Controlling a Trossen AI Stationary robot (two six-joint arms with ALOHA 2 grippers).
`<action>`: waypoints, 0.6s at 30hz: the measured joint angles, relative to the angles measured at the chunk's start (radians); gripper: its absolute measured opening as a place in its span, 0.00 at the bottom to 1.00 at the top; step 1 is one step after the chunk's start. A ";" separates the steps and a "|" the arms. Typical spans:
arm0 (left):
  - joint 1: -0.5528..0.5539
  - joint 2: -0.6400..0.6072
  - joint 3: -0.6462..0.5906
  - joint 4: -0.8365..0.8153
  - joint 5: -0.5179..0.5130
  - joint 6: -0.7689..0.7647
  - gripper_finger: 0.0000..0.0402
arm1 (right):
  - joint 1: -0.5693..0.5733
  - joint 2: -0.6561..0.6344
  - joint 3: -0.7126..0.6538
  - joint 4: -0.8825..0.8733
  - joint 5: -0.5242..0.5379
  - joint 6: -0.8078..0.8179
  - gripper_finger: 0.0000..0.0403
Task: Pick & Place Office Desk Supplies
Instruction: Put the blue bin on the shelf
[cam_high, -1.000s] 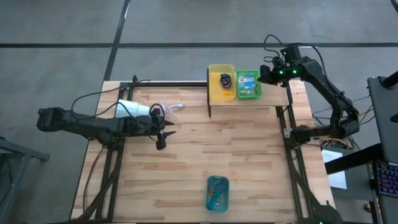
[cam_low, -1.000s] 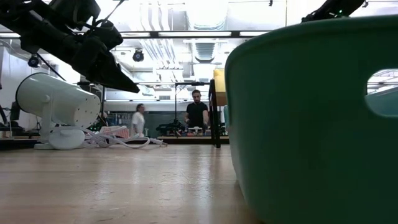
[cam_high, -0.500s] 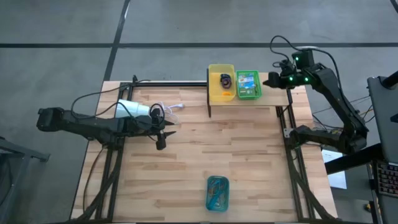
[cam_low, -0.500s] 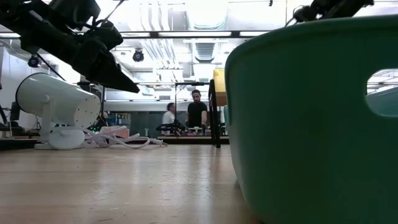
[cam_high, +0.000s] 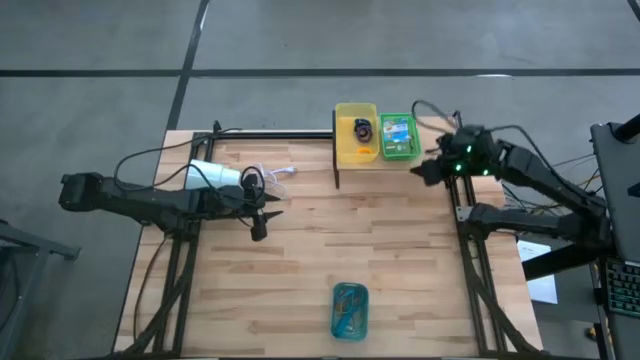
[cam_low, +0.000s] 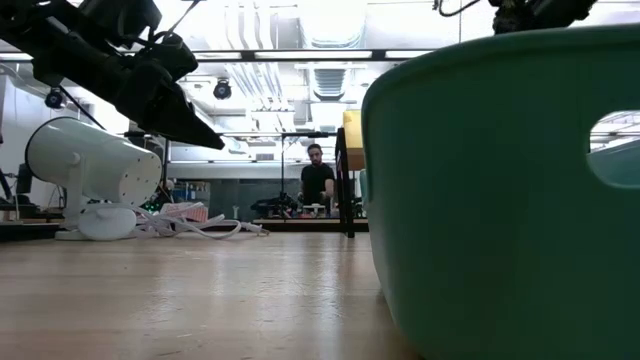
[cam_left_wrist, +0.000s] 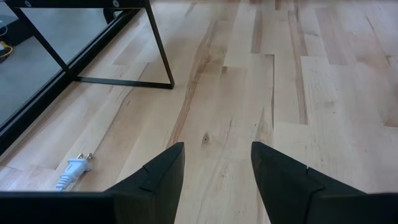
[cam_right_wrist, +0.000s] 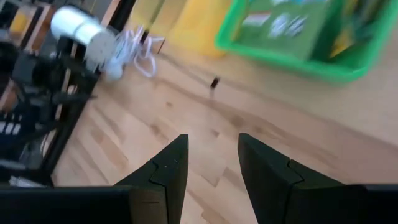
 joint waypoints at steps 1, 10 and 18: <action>0.000 0.000 0.000 0.000 0.000 0.000 0.47 | 0.055 -0.006 -0.018 0.018 0.032 0.023 0.34; 0.000 0.000 0.000 0.000 0.000 0.000 0.47 | 0.456 0.020 -0.159 0.274 0.306 -0.004 0.34; 0.000 0.000 0.000 0.000 0.000 0.000 0.47 | 0.690 0.128 -0.205 0.348 0.410 -0.025 0.34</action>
